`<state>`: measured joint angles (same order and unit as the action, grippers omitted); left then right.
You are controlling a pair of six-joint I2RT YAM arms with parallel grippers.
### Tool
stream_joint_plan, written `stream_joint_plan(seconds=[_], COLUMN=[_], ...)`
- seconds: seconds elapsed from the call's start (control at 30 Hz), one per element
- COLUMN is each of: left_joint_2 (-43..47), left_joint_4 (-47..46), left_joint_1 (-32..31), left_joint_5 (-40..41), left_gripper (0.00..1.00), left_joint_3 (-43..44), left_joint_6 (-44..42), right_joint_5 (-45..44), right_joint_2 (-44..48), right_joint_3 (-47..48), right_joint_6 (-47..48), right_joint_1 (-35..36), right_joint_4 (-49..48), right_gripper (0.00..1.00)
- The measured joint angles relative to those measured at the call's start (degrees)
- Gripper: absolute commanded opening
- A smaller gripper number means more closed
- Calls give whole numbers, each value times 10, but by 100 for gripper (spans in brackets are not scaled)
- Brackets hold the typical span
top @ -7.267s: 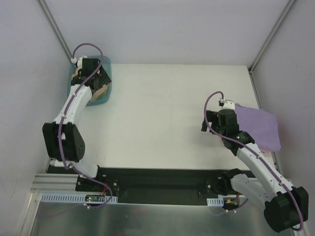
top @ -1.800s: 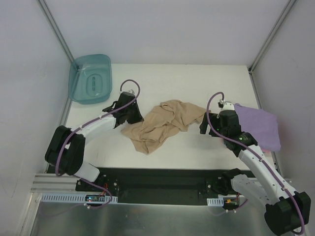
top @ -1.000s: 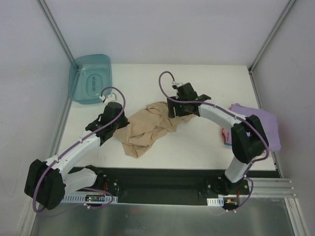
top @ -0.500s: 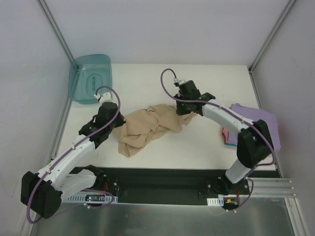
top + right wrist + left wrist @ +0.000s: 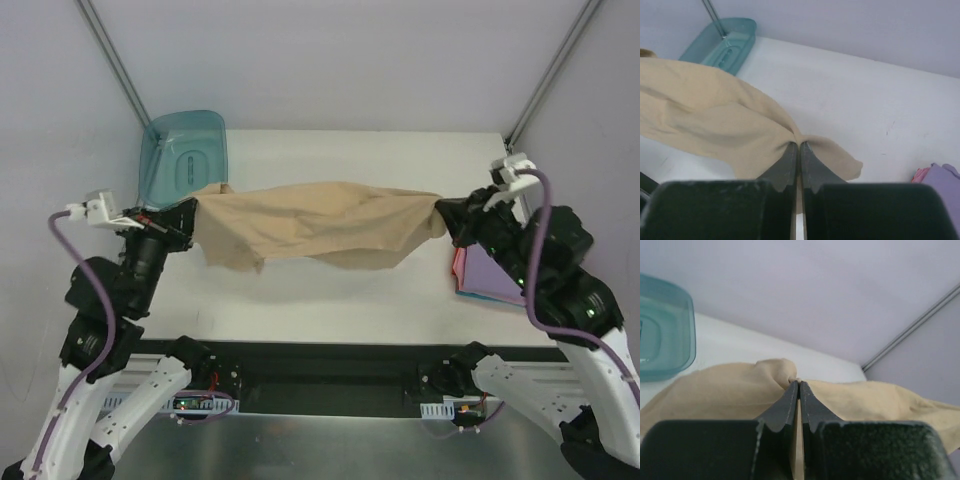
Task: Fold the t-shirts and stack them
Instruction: Flatten out the tshirt
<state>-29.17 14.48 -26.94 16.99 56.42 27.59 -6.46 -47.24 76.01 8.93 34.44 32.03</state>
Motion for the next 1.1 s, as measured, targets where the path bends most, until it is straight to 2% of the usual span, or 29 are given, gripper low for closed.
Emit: stream_joint_plan(seconds=[0.17,0.37,0.43,0.47,0.5,0.6,0.63,0.7,0.73,0.77,0.8,0.83,0.93,0.97,1.03,1.1], left_joint_2=[58,44,23,8,-12,-85,-120,-210,-249,-294,-348,-402,-558,-611,-662,-671], left_joint_4=[5,13,12,10,8,4,3,-2,-5,-7,-10,-12,8,27,45,70], left_joint_1=[0,0,0,0,0,0,0,2,7,17,30,43,72,79,83,82], left_joint_5=[-37,-119,-123,-122,-115,-73,-53,-6,3,5,7,6,5,3,-2,-7], left_gripper=[0,0,0,0,0,0,3,21,35,57,99,99,99,99,99,99], left_joint_3=[44,110,127,135,141,148,149,150,150,150,151,157,188,204,211,211], left_joint_6=[-2,-3,-6,-10,-13,-24,-29,-37,-40,-41,-43,-45,-39,-38,-35,-31], right_joint_5=[46,83,63,45,24,-71,-110,-177,-191,-191,-187,-178,-147,-144,-138,-129], right_joint_2=[77,95,94,90,84,43,22,-42,-77,-119,-165,-212,-366,-408,-477,-492], right_joint_3=[31,90,98,100,102,101,96,75,65,52,38,28,25,29,32,25], right_joint_6=[-3,-19,-24,-27,-30,-40,-43,-52,-56,-59,-64,-68,-73,-75,-75,-75], right_joint_1=[0,0,0,0,0,0,0,-18,-33,-56,-85,-113,-178,-189,-202,-199], right_joint_4=[34,58,68,76,85,102,103,103,102,99,93,83,73,75,82,90], right_gripper=[1,1,2,8,9,11,11,12,29,53,69,85,97,97,97,97])
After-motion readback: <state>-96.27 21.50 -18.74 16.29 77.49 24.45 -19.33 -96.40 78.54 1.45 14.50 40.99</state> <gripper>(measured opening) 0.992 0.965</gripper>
